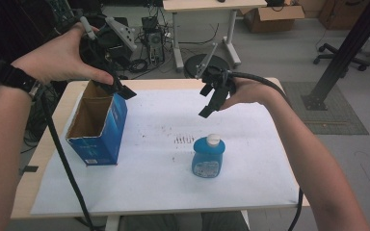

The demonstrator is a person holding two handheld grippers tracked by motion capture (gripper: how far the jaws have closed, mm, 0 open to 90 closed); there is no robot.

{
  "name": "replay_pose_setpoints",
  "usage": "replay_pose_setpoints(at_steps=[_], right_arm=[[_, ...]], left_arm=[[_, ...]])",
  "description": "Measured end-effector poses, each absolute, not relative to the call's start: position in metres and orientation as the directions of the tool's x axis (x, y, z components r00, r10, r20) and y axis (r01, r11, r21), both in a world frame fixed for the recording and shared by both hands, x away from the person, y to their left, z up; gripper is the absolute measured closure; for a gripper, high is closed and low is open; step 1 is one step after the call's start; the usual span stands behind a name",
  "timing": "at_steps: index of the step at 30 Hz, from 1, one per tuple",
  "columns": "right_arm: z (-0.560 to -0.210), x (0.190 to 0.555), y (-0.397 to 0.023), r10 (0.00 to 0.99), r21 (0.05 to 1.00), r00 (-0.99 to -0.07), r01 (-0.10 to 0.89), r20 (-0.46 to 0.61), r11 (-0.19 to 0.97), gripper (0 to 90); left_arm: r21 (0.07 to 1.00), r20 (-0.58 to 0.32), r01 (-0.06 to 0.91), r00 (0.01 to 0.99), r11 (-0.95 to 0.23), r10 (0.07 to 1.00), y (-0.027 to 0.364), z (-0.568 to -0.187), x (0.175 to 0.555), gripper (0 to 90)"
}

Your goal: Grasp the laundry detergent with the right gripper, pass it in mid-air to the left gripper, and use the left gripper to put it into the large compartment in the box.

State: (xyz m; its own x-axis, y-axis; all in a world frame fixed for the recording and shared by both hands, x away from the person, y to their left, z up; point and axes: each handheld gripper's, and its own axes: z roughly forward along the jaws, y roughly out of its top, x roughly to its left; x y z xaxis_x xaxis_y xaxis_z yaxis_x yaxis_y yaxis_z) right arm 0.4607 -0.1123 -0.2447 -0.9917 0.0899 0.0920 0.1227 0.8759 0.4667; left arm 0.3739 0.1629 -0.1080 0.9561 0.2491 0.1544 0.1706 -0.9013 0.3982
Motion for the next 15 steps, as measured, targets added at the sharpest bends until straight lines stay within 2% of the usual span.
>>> replay_pose_setpoints(at_steps=[9, 14, 15], right_arm=[[-0.241, 0.459, -0.118, 0.105, 0.482, -0.991, 0.129, 0.077, 0.867, 4.0], [-0.238, 0.456, -0.127, 0.112, 0.517, -0.991, 0.132, 0.069, 0.846, 4.1], [-0.236, 0.454, -0.134, 0.11, 0.551, -0.992, 0.125, 0.06, 0.825, 3.9]], left_arm=[[0.4, 0.151, 0.172, 0.957, -0.9, 0.25, 0.164, -0.105, 0.374, 4.0], [0.397, 0.15, 0.174, 0.956, -0.901, 0.251, 0.163, -0.106, 0.373, 4.0], [0.395, 0.15, 0.175, 0.956, -0.902, 0.251, 0.161, -0.105, 0.373, 4.0]])
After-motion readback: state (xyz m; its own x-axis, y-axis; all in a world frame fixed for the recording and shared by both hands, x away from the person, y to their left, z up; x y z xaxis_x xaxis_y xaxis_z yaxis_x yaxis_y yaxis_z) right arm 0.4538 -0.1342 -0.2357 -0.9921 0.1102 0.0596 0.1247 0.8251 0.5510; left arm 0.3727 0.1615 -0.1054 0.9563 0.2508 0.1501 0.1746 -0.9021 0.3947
